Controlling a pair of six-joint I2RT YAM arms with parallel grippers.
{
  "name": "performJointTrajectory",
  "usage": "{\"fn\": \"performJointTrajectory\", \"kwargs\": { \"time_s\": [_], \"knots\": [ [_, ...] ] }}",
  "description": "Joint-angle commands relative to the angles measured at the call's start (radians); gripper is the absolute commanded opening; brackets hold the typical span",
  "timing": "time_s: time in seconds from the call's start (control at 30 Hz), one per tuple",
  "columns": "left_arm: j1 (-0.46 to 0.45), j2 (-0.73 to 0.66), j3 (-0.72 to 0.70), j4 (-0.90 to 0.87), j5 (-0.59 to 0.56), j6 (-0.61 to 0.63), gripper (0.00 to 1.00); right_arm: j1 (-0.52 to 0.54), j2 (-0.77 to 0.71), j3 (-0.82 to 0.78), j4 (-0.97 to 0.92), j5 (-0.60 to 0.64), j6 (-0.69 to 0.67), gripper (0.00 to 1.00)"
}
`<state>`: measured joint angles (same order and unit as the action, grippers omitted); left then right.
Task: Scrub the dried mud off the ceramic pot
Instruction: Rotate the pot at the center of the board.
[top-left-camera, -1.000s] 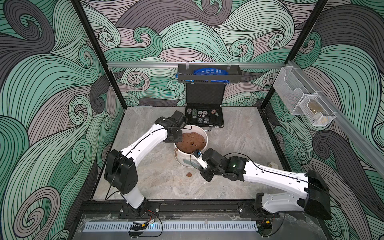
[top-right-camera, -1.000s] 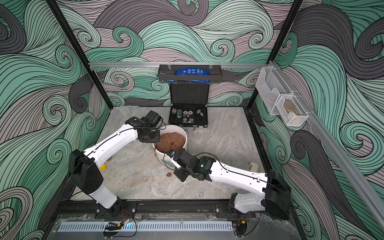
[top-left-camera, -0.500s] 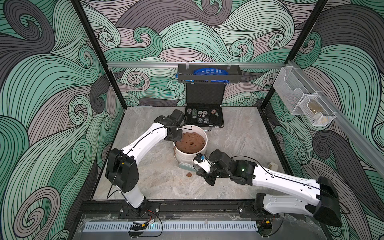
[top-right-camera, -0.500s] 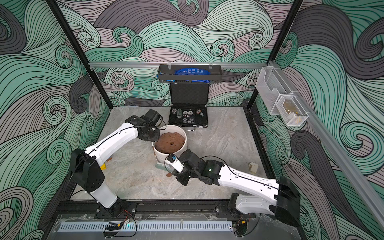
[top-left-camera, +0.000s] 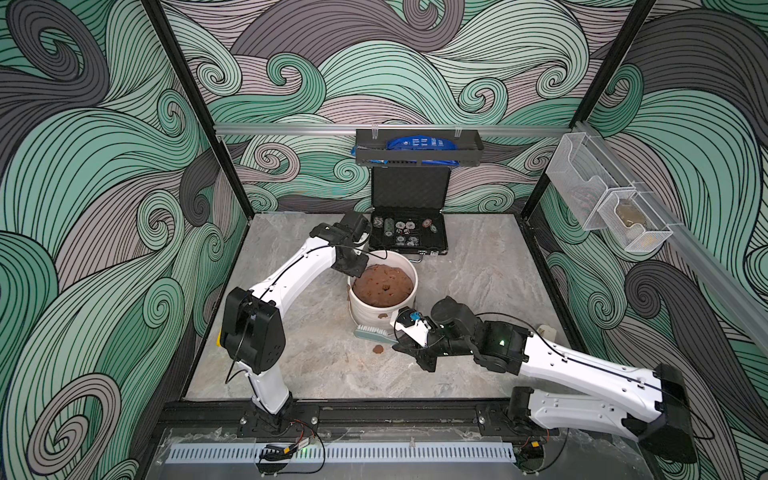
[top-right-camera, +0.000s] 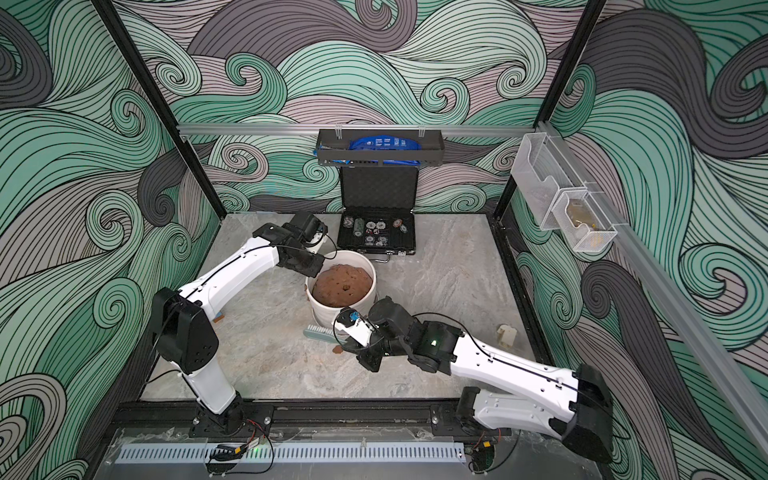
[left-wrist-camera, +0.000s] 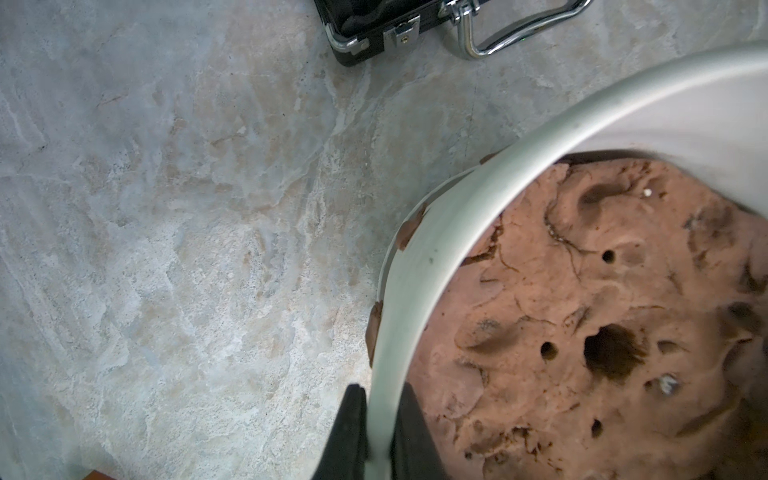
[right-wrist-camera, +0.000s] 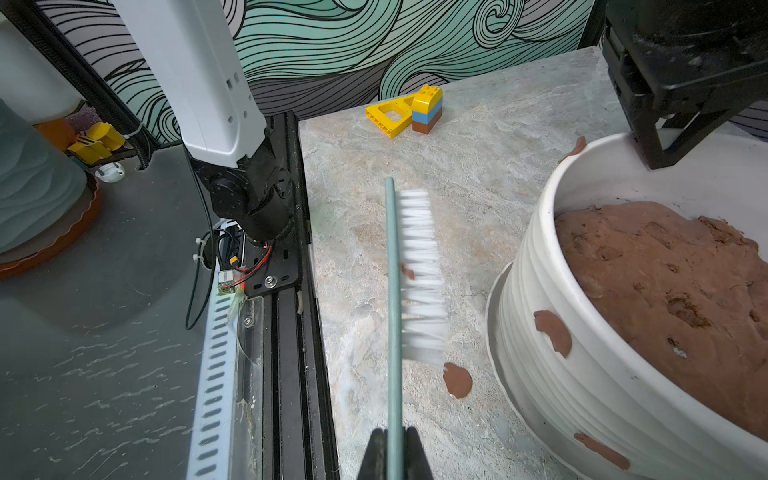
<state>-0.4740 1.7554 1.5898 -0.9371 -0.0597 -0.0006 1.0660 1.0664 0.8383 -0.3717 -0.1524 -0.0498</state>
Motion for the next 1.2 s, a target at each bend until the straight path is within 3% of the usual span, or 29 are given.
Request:
{"fn": "performJointTrajectory", "kwargs": {
  "time_s": [0.0, 0.2, 0.3, 0.53, 0.6, 0.7, 0.83, 0.97, 1.17],
  "knots": [
    [0.009, -0.001, 0.060, -0.011, 0.057, 0.113, 0.07, -0.005, -0.019, -0.008, -0.003, -0.011, -0.014, 0.00],
    [0.015, -0.011, 0.085, -0.034, 0.048, 0.121, 0.11, -0.010, -0.019, -0.004, -0.007, -0.009, -0.013, 0.00],
    [0.016, -0.027, 0.090, -0.035, 0.069, 0.100, 0.24, -0.012, -0.018, 0.002, -0.011, -0.009, -0.016, 0.00],
    [0.015, -0.100, 0.105, -0.036, 0.067, 0.037, 0.38, -0.025, -0.032, 0.025, -0.023, -0.016, -0.019, 0.00],
    [0.015, -0.138, 0.101, -0.040, 0.047, -0.010, 0.48, -0.036, -0.041, 0.029, -0.030, -0.018, -0.019, 0.00],
    [0.015, -0.192, 0.069, -0.059, 0.014, -0.116, 0.61, -0.060, -0.057, 0.033, -0.047, -0.013, -0.016, 0.00],
    [0.003, -0.237, 0.082, -0.172, -0.100, -0.319, 0.71, -0.113, -0.094, 0.024, -0.035, -0.047, 0.003, 0.00],
    [-0.061, -0.289, 0.088, -0.281, -0.167, -0.504, 0.73, -0.166, -0.119, 0.015, -0.023, -0.124, -0.004, 0.00],
    [-0.200, -0.300, 0.073, -0.395, -0.189, -0.789, 0.74, -0.196, -0.141, 0.016, -0.044, -0.129, -0.036, 0.00]
  ]
}}
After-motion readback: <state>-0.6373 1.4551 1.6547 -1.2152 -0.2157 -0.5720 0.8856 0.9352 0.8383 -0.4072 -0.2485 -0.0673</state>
